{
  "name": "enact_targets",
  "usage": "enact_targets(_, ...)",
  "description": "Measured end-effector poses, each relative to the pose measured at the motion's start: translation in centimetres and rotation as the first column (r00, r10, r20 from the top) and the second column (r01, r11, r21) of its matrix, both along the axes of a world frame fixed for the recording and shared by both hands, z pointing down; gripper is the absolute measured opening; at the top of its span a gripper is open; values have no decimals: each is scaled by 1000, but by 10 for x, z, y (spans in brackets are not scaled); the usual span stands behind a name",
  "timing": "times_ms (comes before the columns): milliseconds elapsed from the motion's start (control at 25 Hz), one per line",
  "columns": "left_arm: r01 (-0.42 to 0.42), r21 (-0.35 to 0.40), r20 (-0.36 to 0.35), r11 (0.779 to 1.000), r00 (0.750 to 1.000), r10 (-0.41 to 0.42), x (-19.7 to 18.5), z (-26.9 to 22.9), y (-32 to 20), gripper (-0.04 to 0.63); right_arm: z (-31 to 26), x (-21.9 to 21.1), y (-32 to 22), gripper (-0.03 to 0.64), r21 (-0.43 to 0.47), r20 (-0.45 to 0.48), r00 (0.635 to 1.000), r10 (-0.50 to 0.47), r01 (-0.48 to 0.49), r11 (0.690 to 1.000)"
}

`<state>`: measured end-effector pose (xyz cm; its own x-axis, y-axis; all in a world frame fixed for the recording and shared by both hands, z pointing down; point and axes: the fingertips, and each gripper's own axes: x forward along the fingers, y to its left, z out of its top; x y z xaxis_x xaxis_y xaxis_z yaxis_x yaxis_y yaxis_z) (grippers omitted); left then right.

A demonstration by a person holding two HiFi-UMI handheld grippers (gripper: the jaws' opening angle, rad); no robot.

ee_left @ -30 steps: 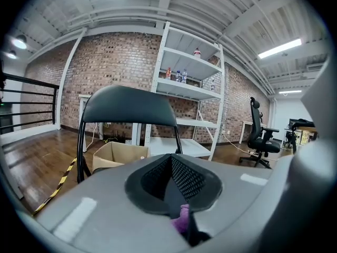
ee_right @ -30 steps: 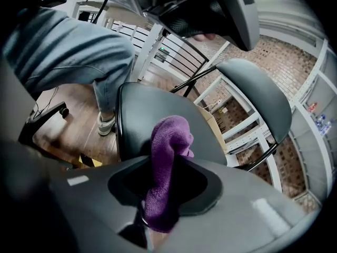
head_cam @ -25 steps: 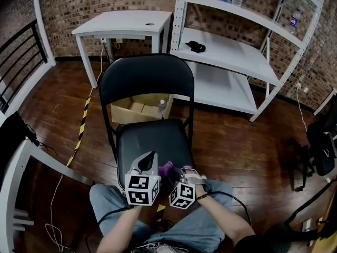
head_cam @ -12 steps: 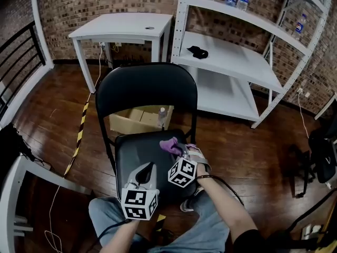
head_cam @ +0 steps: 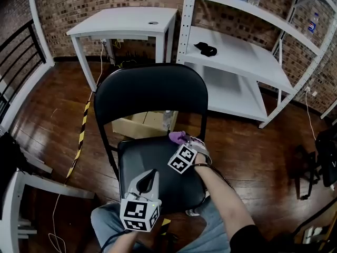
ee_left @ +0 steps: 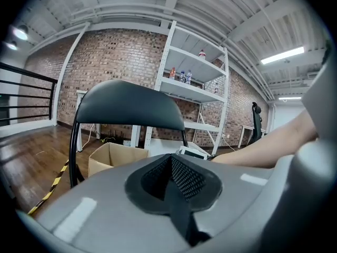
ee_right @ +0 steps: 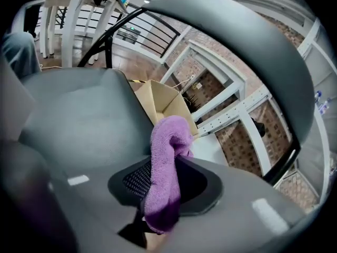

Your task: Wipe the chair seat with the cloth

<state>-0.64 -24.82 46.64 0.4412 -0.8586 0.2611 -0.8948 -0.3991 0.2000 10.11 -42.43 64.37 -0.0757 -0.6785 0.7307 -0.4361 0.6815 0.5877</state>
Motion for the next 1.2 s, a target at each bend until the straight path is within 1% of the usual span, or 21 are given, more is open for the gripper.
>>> enact_targets(80,5,-11,3,1000,1000,-5,-4,5,-3,5,8,1,-5,109,-13,-5,1000,14,-14,1000)
enact_targets(240,17,-26,10,1000,1000,-17,-11,13,-5,3,16,-2,-7,109,-25,-17,1000,11,-11,1000)
enact_targets(440,22,-35,21,999,1000,-21,-13,18,-4,4,23,-1,7,109,-44,-25,1000,-14,13,999)
enact_targets(800,51,-24,18,998,999,-51,-9,11,4,5,25,8,80,109,-60,6,998,-63,63,996)
enact_targets(1040,36,-19,17,999,999,-36,5,6,20,3,25,16,139,109,-59,30,996,-82,84,995)
enact_targets(1200,25,-8,20,1000,1000,-24,14,1,28,4,23,21,171,109,-47,26,993,-118,120,992)
